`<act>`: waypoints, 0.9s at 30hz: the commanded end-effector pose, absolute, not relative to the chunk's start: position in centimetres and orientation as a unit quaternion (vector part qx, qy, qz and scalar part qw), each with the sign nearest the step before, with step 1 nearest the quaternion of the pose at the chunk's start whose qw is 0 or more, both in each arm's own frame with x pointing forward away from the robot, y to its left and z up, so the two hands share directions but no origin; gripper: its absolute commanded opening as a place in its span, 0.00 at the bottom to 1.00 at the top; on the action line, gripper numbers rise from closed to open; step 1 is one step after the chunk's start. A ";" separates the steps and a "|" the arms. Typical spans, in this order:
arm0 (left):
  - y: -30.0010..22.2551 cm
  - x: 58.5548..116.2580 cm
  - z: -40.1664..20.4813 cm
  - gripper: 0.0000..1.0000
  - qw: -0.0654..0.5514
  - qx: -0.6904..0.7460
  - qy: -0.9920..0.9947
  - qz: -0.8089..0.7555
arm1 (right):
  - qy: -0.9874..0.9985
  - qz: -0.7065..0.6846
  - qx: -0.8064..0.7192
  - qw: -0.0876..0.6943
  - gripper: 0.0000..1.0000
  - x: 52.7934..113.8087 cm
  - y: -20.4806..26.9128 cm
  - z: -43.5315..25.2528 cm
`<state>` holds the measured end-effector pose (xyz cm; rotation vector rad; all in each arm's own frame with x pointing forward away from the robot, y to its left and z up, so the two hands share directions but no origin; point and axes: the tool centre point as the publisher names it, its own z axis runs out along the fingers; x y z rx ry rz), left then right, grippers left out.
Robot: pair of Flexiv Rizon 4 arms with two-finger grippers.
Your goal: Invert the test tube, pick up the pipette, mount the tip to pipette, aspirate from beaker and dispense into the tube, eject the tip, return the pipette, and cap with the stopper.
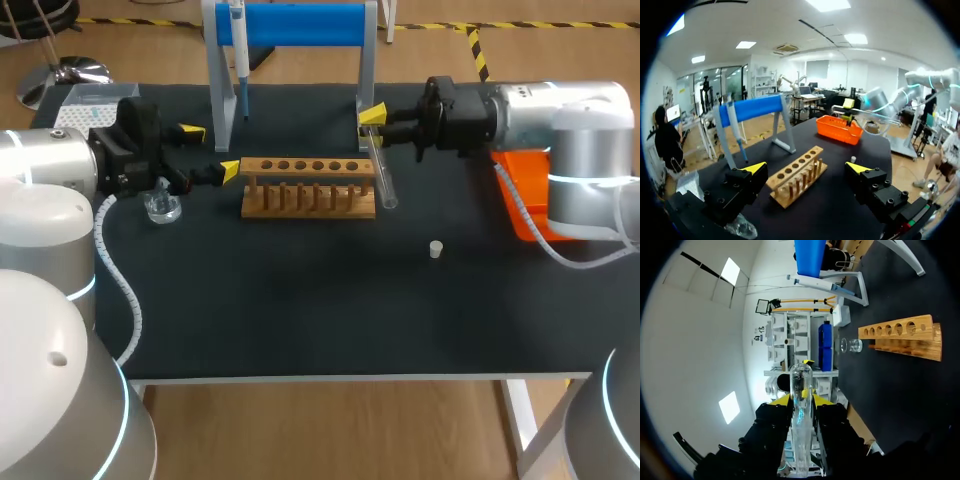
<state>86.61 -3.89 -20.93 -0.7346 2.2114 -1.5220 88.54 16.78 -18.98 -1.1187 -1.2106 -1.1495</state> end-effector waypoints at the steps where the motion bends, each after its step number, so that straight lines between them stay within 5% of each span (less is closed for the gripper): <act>1: -4.7 85.4 -21.2 1.00 0.258 -0.159 0.720 -0.625 | -0.509 -0.483 -0.471 0.535 0.00 88.5 16.7 -18.9; 20: -4.9 85.2 -20.7 1.00 0.274 -0.148 0.731 -0.607 | -0.509 -0.483 -0.471 0.535 0.00 88.5 16.7 -18.9; 27: -5.2 84.2 -21.3 1.00 0.350 0.014 0.679 -0.646 | -0.509 -0.483 -0.471 0.535 0.00 88.5 16.7 -18.9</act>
